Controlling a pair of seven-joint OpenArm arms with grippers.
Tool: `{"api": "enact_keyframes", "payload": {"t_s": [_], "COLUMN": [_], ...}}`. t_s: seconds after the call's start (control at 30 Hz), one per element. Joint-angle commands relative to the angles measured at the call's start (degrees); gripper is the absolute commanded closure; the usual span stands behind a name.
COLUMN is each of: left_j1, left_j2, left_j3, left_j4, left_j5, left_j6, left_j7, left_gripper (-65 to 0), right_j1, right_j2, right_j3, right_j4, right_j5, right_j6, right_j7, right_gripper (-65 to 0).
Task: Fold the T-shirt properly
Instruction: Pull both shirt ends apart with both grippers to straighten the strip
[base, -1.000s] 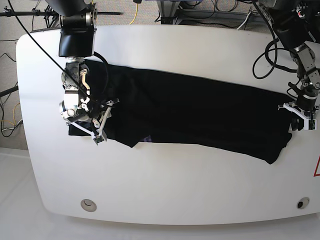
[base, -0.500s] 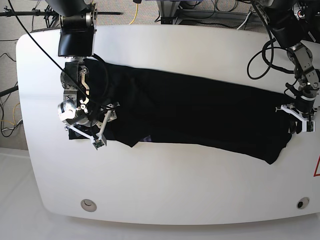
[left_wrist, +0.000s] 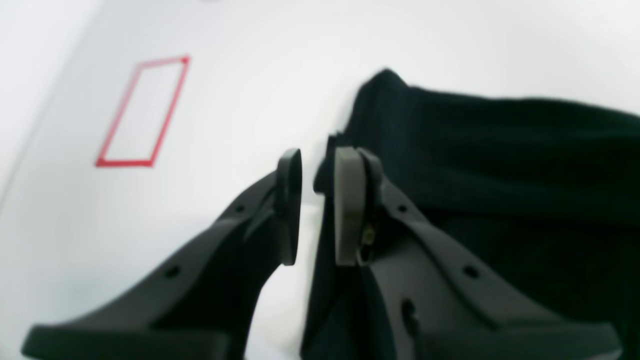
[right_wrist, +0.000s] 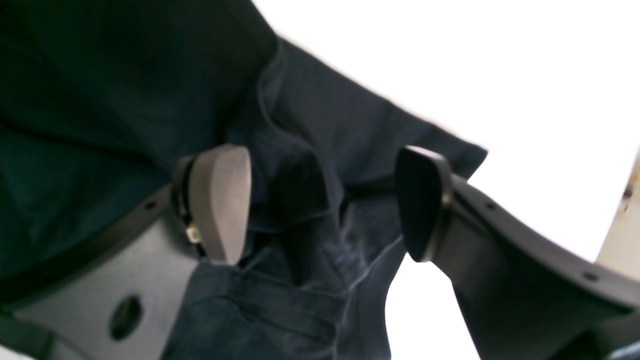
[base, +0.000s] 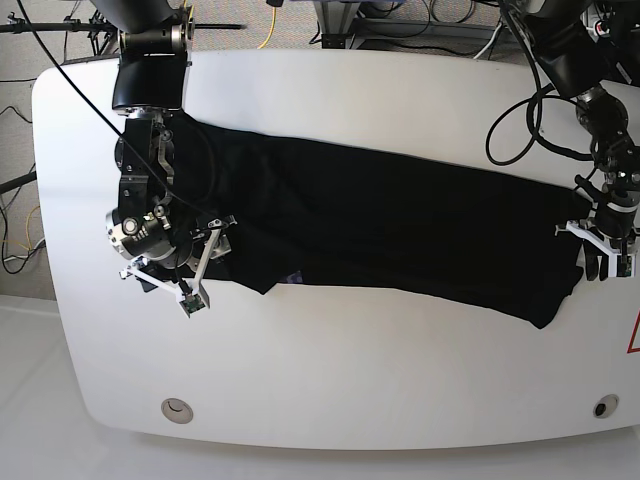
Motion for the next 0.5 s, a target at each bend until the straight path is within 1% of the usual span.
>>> {"api": "enact_keyframes", "payload": {"t_s": [0.0, 0.23, 0.33, 0.4, 0.47], "left_j1": [-1.66, -4.56, -5.88, -6.93, -7.55], "left_j2": [-0.95, -0.95, -1.12, -1.21, -1.21], "left_j3": [0.28, 0.28, 0.28, 0.28, 0.28], "left_j4": [1.12, 0.94, 0.94, 0.85, 0.59], "left_j5": [-0.78, -0.6, -0.6, -0.52, -0.52], "left_j6": [0.41, 0.58, 0.58, 0.58, 0.58], "left_j7": [-1.19, 1.44, 2.68, 3.2, 3.2], "left_gripper": [-10.5, -10.5, -10.8, -13.5, -19.7], "right_j1": [1.16, -0.33, -0.77, -0.94, -1.12], "right_j2": [-0.64, -1.25, -2.31, -2.48, -2.57], "right_j3": [0.25, 0.16, 0.16, 0.25, 0.25], "right_j4": [1.68, 1.42, 1.51, 1.6, 1.51], "right_j5": [0.11, 0.11, -0.06, -0.06, -0.06], "right_j6": [0.04, 0.04, 0.04, 0.04, 0.04], "right_j7": [0.09, 0.09, 0.09, 0.09, 0.09], "right_gripper": [-43.6, -43.6, -43.6, -43.6, -43.6]}}
